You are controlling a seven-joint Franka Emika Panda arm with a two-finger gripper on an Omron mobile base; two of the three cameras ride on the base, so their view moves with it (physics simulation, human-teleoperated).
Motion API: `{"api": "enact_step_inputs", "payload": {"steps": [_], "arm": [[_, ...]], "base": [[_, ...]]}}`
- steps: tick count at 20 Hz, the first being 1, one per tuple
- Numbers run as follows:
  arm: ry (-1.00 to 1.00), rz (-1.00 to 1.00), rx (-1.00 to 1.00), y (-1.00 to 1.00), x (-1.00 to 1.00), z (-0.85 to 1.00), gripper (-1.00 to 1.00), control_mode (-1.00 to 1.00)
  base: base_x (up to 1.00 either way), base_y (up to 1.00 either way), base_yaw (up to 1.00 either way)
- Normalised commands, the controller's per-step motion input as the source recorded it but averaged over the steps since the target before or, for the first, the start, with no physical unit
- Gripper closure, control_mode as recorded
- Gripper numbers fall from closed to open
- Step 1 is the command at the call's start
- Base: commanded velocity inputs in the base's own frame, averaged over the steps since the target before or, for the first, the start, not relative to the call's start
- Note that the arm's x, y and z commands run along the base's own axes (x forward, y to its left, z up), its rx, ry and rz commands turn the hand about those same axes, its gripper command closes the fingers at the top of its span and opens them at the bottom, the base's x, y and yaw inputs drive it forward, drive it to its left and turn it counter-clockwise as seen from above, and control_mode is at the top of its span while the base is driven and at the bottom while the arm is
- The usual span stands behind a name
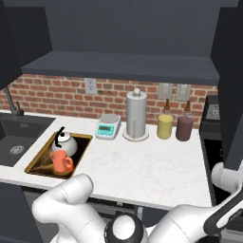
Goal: Pick the kettle from the counter and place it on the tray. Then pick the mug from the cabinet and place it on the tray. Then close the cabinet doors.
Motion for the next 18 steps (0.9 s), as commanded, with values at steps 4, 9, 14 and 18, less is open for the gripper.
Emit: {"api": "enact_step_inputs", "payload": {"steps": [4,9,14,18], "arm": [[-0.04,0.00,0.00,0.00,0.00,0.29,-1.00,-1.00],[-0.07,0.00,0.00,0.00,-0.01,0.35,-1.00,-1.00],[-0.03,0.00,-0.01,0.11,-0.03,0.38,-1.00,-1.00],[-0.01,0.00,-0.08,0.29,-0.02,0.32,-1.00,-1.00]], "base": [[0.00,0.00,0.00],[0.00,0.00,0.00],[0.00,0.00,0.00],[0.00,0.00,0.00]]}}
